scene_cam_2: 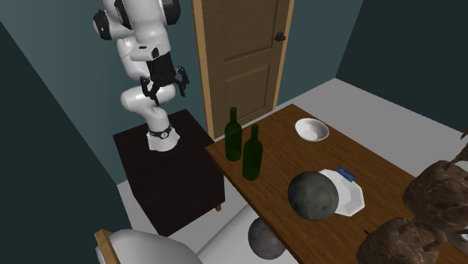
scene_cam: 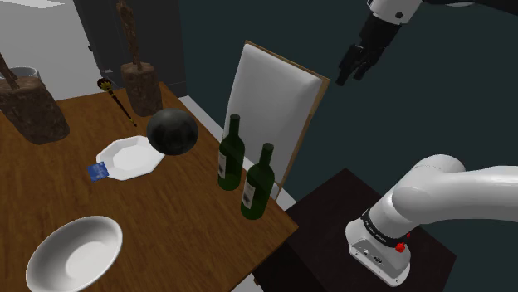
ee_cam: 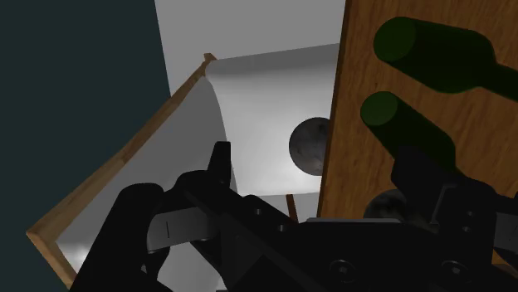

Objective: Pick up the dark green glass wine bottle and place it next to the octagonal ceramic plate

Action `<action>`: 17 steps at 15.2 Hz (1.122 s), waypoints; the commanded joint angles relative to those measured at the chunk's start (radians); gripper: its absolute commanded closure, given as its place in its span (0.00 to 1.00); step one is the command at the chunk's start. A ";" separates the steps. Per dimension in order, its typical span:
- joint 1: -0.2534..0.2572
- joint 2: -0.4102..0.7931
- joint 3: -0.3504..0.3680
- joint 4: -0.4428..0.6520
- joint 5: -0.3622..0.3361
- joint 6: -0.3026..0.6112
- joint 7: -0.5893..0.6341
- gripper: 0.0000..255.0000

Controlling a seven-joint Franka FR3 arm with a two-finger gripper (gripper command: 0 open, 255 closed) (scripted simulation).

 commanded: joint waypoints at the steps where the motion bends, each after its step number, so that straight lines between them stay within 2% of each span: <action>1: 0.000 0.000 0.000 0.000 0.000 0.000 0.000 0.00; 9: 0.057 -0.004 0.181 -0.105 0.101 0.124 0.167 0.00; 17: 0.102 0.081 0.379 -0.134 0.186 0.269 0.337 0.00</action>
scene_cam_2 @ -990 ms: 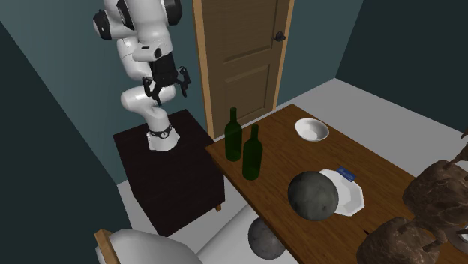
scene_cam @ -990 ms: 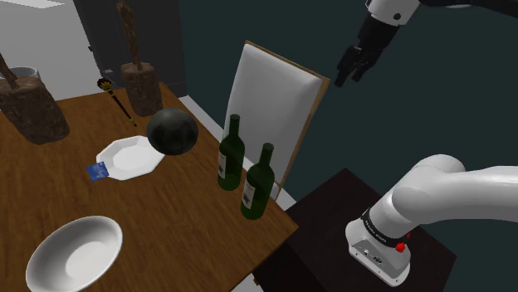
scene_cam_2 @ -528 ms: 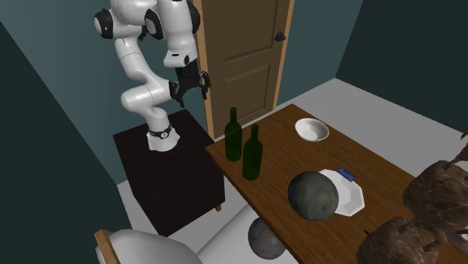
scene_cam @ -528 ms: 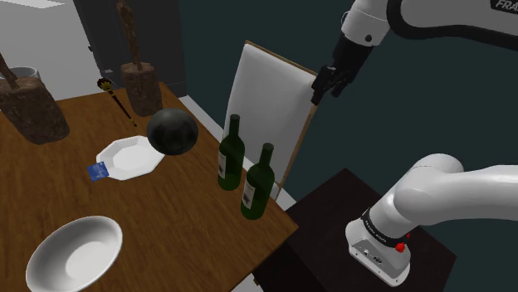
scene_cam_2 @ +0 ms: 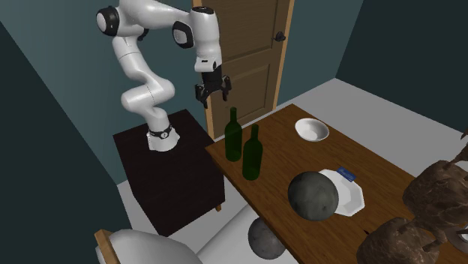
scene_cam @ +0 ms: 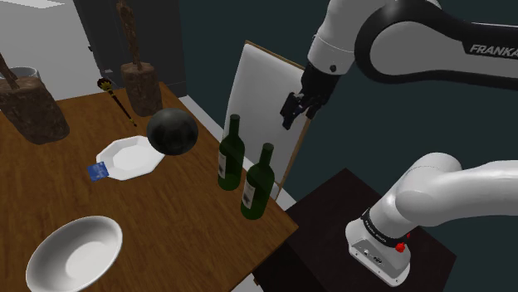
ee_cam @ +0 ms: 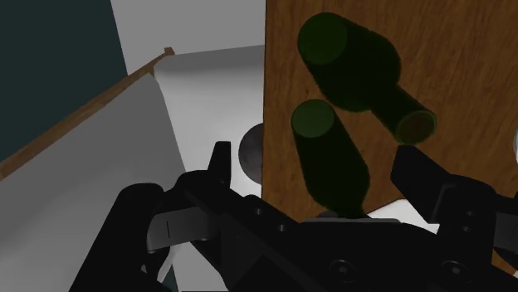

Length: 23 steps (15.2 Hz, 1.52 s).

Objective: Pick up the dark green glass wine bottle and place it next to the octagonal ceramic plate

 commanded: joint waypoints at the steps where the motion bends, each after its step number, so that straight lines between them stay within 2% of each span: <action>1: 0.007 0.035 0.055 0.006 0.017 0.039 0.047 0.00; 6: 0.007 0.139 0.192 0.033 0.036 0.135 0.161 0.00; 14: 0.000 0.176 0.225 -0.041 0.043 0.247 0.165 0.00; 22: 0.000 0.176 0.225 -0.041 0.043 0.247 0.165 0.00; 23: 0.000 0.176 0.225 -0.041 0.043 0.247 0.165 1.00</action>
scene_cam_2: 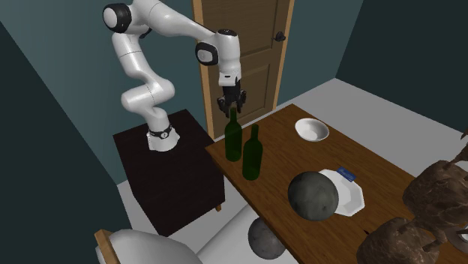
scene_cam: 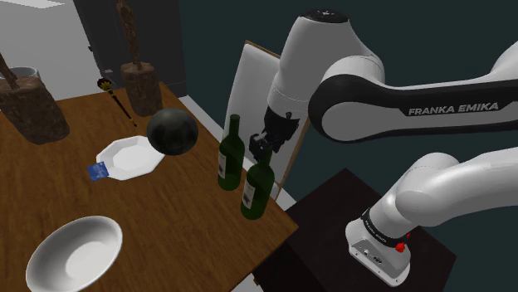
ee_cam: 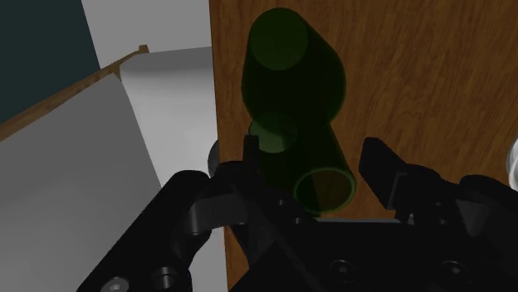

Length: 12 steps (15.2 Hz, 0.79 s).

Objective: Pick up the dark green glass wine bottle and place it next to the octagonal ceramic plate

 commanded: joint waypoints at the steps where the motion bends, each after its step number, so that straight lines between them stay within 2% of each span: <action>1: 0.000 0.000 0.000 0.000 0.000 0.000 0.000 1.00; 9: 0.000 0.000 0.000 0.000 0.000 0.000 0.000 1.00; 12: 0.000 -0.011 -0.013 0.032 -0.005 -0.043 -0.003 1.00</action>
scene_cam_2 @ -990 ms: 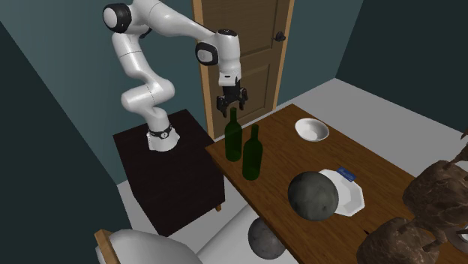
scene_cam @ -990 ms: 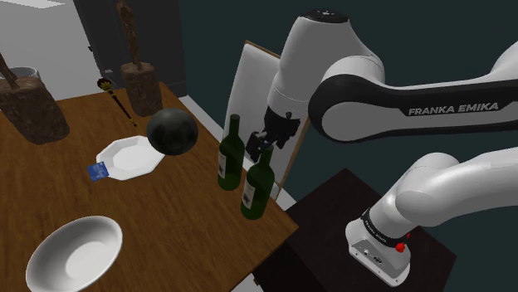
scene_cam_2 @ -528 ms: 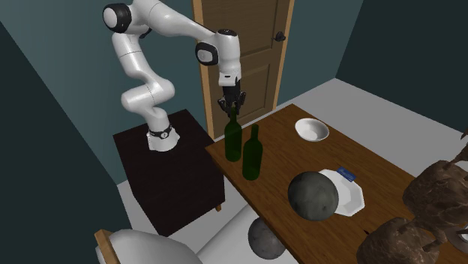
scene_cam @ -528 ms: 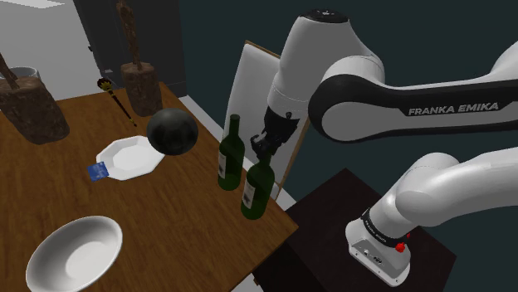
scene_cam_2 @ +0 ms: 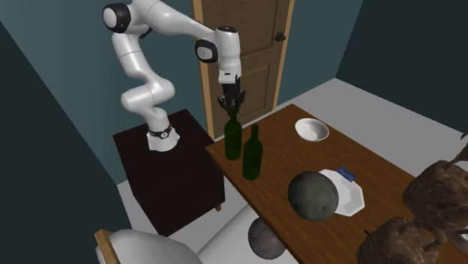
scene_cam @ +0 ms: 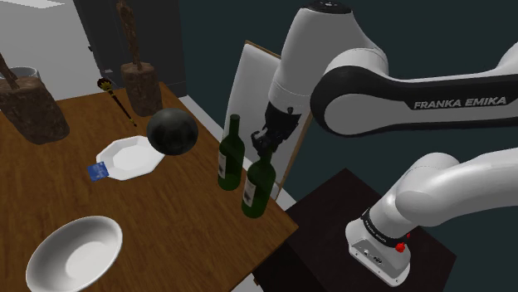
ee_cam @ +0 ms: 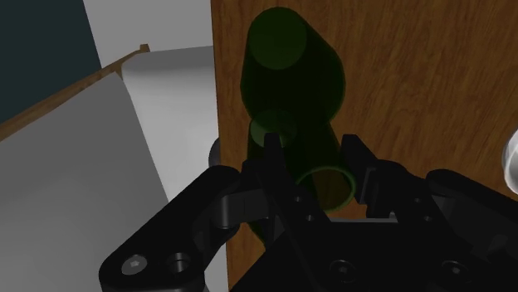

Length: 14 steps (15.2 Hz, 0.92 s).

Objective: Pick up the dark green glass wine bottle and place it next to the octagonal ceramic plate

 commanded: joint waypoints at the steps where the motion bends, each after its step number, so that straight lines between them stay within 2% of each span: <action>1: 0.000 -0.007 -0.007 0.020 -0.003 -0.027 0.000 1.00; 14: -0.010 -0.022 -0.052 0.180 -0.029 -0.202 -0.006 1.00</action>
